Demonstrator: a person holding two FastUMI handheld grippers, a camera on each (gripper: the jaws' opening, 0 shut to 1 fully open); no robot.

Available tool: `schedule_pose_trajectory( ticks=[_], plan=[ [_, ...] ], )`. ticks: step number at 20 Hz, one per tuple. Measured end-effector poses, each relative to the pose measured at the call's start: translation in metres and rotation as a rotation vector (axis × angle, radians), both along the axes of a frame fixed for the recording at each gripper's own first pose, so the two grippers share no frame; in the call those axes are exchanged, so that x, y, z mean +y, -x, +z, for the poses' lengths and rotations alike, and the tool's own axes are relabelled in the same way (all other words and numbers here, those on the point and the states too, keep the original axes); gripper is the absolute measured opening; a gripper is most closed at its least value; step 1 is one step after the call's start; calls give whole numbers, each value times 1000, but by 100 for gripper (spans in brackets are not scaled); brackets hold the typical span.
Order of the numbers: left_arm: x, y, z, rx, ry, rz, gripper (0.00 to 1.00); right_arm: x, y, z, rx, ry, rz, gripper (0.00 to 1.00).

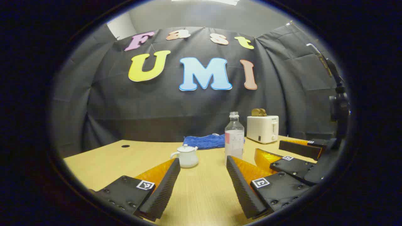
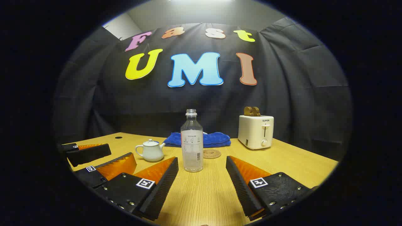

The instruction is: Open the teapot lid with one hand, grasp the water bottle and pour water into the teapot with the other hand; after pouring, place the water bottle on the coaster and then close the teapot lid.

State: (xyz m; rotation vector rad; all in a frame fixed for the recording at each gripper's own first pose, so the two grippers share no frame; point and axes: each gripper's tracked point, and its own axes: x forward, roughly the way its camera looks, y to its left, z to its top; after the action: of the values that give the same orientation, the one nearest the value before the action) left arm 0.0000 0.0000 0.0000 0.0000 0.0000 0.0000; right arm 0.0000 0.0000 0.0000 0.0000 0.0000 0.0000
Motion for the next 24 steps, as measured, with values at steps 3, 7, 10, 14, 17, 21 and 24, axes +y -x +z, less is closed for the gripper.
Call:
schedule_pose_trajectory(
  ticks=[3,7,10,14,17,21,24],
  plan=[
    [3,11,2,-1,25,3,100,-3,14,0,39,-2,15,95],
    [22,37,24,-11,56,25,100,-16,49,31,-12,-44,-11,94],
    [33,54,37,0,29,58,100,-23,68,32,-6,-34,-49,94],
    [30,74,58,-39,6,59,100,-16,83,36,-16,-25,-37,94],
    [26,81,63,-58,26,52,100,-5,85,38,-33,-15,-8,94],
    [35,79,62,-71,63,63,100,-1,79,41,-45,-19,19,94],
    [46,66,57,-54,53,80,100,8,68,47,-59,-39,60,94]
  ],
)
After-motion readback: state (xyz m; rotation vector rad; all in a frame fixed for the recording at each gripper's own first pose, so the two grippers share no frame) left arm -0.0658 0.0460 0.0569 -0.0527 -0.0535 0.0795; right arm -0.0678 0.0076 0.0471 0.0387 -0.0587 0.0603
